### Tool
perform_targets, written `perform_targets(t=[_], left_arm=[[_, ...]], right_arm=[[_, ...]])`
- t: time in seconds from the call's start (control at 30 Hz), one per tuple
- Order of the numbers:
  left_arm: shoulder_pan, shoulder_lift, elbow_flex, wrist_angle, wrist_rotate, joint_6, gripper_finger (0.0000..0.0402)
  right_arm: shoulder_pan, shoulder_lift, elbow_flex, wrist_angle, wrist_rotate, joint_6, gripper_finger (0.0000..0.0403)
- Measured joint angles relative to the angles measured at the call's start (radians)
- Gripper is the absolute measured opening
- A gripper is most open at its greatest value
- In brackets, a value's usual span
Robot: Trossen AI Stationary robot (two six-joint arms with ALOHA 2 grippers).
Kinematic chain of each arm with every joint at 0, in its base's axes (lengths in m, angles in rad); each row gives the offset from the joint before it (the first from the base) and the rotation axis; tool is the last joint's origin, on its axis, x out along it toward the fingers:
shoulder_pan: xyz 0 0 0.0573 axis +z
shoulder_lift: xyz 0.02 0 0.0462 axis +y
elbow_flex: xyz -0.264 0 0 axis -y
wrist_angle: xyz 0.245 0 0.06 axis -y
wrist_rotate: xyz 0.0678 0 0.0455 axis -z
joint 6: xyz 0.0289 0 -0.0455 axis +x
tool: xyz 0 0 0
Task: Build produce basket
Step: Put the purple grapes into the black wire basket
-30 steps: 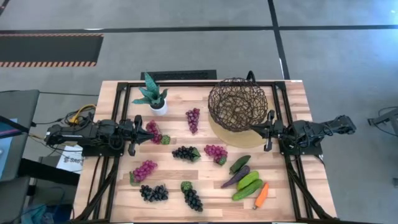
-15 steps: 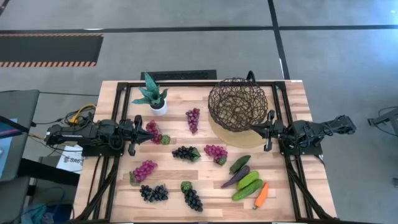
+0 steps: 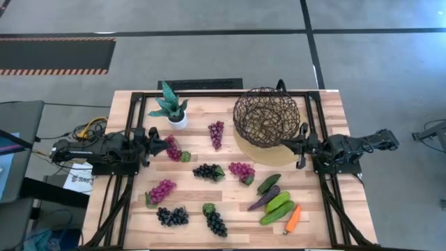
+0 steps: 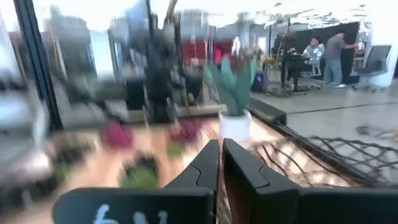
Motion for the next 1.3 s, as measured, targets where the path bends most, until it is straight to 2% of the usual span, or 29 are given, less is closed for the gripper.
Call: perform_targets(t=[0.17, 0.23, 0.37, 0.57, 0.73, 0.87, 0.97, 1.1, 1.3], left_arm=[[0.0, 0.0, 0.001, 0.117, -0.098, -0.077, 0.0], [0.0, 0.0, 0.002, 0.145, -0.127, -0.086, 0.0], [0.0, 0.0, 0.002, 0.154, -0.154, -0.074, 0.0], [0.0, 0.0, 0.003, 0.151, -0.152, -0.124, 0.0], [0.0, 0.0, 0.003, 0.13, -0.15, -0.115, 0.0], [0.0, 0.0, 0.003, 0.14, -0.15, -0.132, 0.0007], [0.0, 0.001, 0.003, 0.142, -0.149, -0.148, 0.0032], [0.0, 0.019, 0.003, 0.173, -0.142, -0.14, 0.0089], [0.0, 0.083, 0.004, 0.323, -0.059, -0.119, 0.017]], right_arm=[[0.0, -0.001, 0.004, 0.253, 0.0, 0.343, 0.0044], [0.0, -0.001, 0.004, 0.313, 0.003, 0.42, 0.0044], [-0.014, -0.001, 0.005, 0.34, 0.079, 0.429, 0.0044], [-0.029, -0.001, 0.006, 0.409, 0.086, 0.42, 0.0044], [-0.027, -0.001, 0.012, 0.559, -0.027, 0.346, 0.0041], [-0.01, 0.007, 0.089, 0.501, -0.055, 0.288, 0.0042], [-0.002, 0.041, 0.18, 0.422, -0.055, 0.244, 0.0052], [0.002, 0.126, 0.327, 0.33, -0.054, 0.178, 0.0072], [0.002, 0.305, 0.561, 0.243, -0.055, 0.05, 0.011]])
